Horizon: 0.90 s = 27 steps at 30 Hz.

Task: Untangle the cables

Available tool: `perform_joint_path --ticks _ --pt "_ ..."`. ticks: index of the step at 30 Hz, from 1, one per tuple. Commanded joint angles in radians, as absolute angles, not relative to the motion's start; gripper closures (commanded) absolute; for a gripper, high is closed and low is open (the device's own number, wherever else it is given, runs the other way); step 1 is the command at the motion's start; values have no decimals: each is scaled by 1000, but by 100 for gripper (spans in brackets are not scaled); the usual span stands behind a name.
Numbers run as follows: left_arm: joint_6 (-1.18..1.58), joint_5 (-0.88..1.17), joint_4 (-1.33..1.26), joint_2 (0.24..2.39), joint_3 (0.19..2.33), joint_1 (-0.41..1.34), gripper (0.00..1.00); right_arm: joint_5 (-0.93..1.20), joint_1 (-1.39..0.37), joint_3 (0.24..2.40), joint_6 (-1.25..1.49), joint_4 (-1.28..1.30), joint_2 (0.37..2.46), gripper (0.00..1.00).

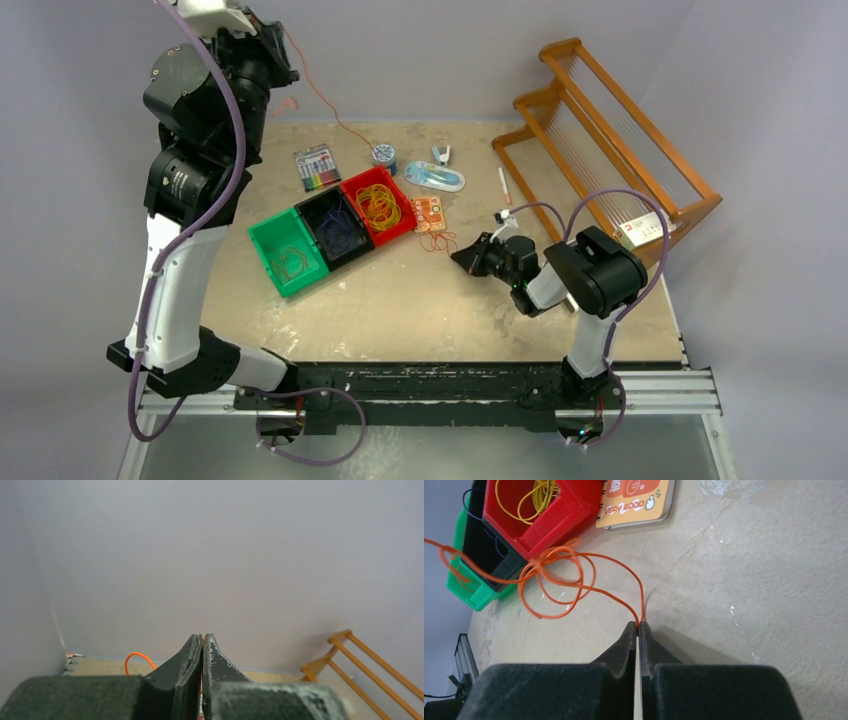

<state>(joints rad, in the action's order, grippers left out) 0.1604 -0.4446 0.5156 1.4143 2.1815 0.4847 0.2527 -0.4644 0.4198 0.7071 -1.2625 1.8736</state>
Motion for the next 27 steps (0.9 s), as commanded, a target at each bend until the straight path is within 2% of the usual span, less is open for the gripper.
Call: perform_joint_path --ticks 1,11,18,23,27 --pt "59 -571 514 1401 2229 479 100 195 -466 402 734 -1275 1844 100" --pt "-62 -755 496 1355 2233 479 100 131 -466 397 746 -1203 1810 100" --pt "-157 -957 418 1308 2212 479 100 117 -465 397 758 -1190 1814 100" --pt "-174 -991 404 1296 2210 480 100 119 -465 399 758 -1191 1814 100" --pt "-127 -936 448 1301 2186 479 100 141 -464 399 742 -1195 1795 100"
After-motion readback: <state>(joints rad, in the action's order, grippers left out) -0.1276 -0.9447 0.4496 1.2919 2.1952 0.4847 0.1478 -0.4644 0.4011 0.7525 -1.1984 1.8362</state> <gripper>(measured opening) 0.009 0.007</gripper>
